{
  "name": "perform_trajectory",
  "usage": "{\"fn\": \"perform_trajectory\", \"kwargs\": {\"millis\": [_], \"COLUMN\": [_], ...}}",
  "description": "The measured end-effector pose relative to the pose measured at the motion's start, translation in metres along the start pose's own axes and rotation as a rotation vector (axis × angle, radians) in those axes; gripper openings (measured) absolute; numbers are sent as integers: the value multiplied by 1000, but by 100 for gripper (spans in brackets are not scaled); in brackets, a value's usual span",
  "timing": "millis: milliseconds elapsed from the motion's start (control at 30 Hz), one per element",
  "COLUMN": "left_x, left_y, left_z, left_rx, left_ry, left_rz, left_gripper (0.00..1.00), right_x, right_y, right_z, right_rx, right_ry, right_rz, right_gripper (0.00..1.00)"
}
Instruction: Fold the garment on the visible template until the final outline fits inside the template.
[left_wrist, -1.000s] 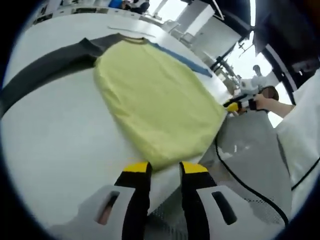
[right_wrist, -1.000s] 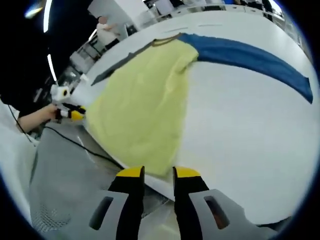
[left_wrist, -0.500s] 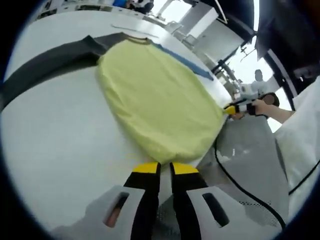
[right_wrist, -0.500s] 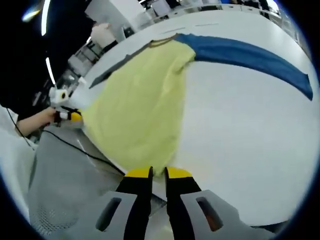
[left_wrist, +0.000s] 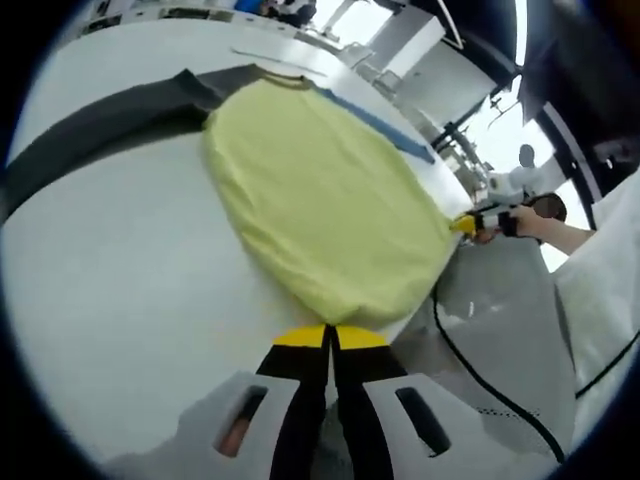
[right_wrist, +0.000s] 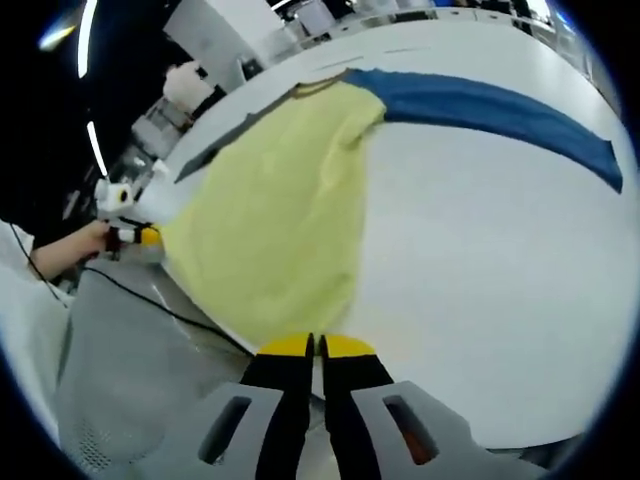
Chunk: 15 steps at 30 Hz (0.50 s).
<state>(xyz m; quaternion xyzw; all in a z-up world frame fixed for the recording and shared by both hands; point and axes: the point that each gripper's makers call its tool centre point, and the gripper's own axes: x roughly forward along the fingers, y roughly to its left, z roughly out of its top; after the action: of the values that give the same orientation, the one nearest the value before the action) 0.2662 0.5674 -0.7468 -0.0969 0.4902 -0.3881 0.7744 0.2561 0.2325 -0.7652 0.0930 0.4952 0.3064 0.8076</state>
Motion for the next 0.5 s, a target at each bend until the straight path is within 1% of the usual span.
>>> {"fn": "perform_trajectory", "kwargs": {"millis": [167, 267, 400, 500], "left_x": [-12, -15, -13, -9], "left_y": [1, 0, 4, 5], "left_z": [1, 2, 1, -3], "left_rx": [-4, 2, 36, 39], "left_ry": [-7, -12, -25, -20], "left_rz": [4, 6, 26, 27], "left_gripper": [0, 0, 0, 0], "right_x": [-4, -7, -12, -15], "right_y": [2, 4, 10, 13], "right_z": [2, 4, 10, 14], "right_rx": [-7, -15, -26, -36], "right_ry": [-16, -24, -39, -51], "right_rz": [9, 14, 24, 30], "right_gripper": [3, 3, 3, 3]}}
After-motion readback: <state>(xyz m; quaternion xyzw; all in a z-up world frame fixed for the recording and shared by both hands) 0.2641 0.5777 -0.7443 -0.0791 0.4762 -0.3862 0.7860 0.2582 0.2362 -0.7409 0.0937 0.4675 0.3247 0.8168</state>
